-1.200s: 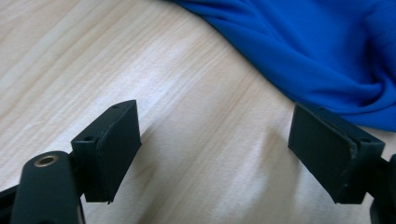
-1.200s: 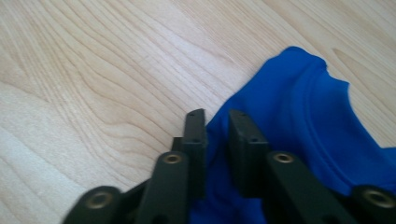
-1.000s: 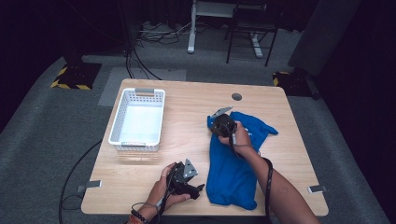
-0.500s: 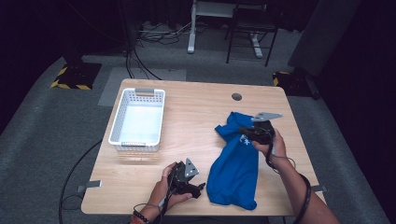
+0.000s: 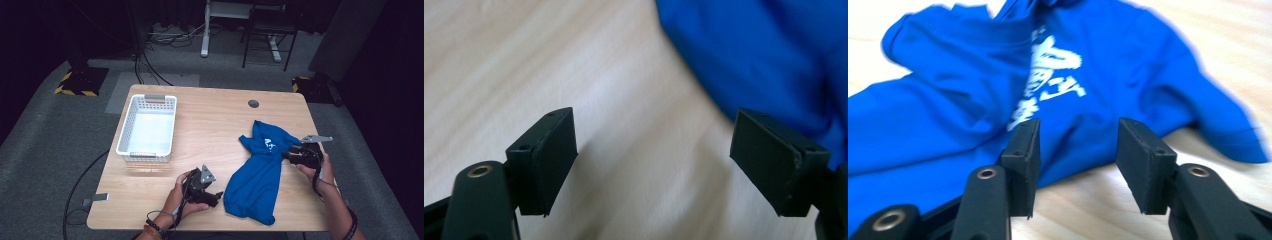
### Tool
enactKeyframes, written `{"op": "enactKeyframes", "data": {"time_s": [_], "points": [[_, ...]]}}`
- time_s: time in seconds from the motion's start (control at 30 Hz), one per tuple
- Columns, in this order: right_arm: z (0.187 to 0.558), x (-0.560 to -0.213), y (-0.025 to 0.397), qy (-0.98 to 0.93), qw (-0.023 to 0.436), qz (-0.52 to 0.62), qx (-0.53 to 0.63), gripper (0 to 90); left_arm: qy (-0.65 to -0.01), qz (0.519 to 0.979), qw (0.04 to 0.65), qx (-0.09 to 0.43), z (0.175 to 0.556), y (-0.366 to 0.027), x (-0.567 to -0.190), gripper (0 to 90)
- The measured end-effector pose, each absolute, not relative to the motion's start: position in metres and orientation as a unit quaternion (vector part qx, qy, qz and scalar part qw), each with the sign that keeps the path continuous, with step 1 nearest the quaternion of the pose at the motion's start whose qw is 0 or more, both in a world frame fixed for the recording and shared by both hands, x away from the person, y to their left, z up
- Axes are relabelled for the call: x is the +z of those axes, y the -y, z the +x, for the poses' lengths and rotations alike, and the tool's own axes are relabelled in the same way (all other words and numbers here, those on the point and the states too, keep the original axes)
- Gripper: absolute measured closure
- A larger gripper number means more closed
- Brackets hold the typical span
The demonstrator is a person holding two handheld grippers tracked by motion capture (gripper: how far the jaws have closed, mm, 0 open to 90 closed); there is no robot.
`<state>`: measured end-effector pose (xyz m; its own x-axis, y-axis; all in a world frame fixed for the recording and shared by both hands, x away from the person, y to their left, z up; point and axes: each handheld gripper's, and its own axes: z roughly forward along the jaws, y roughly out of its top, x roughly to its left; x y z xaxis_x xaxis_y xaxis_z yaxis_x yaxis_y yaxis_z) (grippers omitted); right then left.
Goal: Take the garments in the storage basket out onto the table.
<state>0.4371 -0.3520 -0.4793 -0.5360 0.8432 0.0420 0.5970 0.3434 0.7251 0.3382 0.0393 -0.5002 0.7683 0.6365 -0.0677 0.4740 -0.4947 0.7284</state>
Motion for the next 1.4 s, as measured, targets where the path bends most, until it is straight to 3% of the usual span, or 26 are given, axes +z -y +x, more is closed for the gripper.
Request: {"op": "enactKeyframes", "data": {"time_s": [0.1,0.33,0.57,0.7,0.8,0.9,1.0,1.2,1.27,1.33,1.4], "points": [[0.439,-0.477,0.357,-0.792,0.203,0.458,0.349,48.6,-0.330,0.852,0.385,0.135,0.364,-0.024,-0.489,23.9],[0.442,-0.482,0.356,-0.795,0.218,0.455,0.337,46.1,-0.312,0.858,0.364,0.183,0.423,0.029,-0.473,30.0],[0.444,-0.486,0.352,-0.800,0.210,0.448,0.339,45.7,-0.310,0.869,0.332,0.195,0.466,0.071,-0.485,30.0],[0.442,-0.486,0.349,-0.806,0.222,0.438,0.332,44.2,-0.285,0.887,0.308,0.192,0.476,0.084,-0.497,34.3],[0.442,-0.484,0.351,-0.794,0.225,0.447,0.345,41.9,-0.272,0.890,0.317,0.184,0.479,0.086,-0.497,50.9],[0.444,-0.483,0.352,-0.789,0.229,0.454,0.346,40.9,-0.240,0.901,0.309,0.190,0.476,0.088,-0.497,75.6],[0.447,-0.485,0.352,-0.789,0.229,0.456,0.343,40.2,-0.233,0.904,0.305,0.190,0.474,0.086,-0.498,89.6],[0.453,-0.487,0.354,-0.782,0.230,0.463,0.348,40.2,-0.252,0.892,0.326,0.185,0.479,0.077,-0.494,88.4],[0.452,-0.487,0.354,-0.783,0.228,0.461,0.350,40.1,-0.264,0.885,0.336,0.185,0.481,0.078,-0.491,70.9],[0.451,-0.487,0.354,-0.783,0.228,0.460,0.351,40.1,-0.269,0.883,0.332,0.195,0.483,0.083,-0.489,60.5],[0.451,-0.487,0.354,-0.781,0.228,0.464,0.350,40.2,-0.272,0.883,0.329,0.196,0.485,0.086,-0.489,56.9]]}}
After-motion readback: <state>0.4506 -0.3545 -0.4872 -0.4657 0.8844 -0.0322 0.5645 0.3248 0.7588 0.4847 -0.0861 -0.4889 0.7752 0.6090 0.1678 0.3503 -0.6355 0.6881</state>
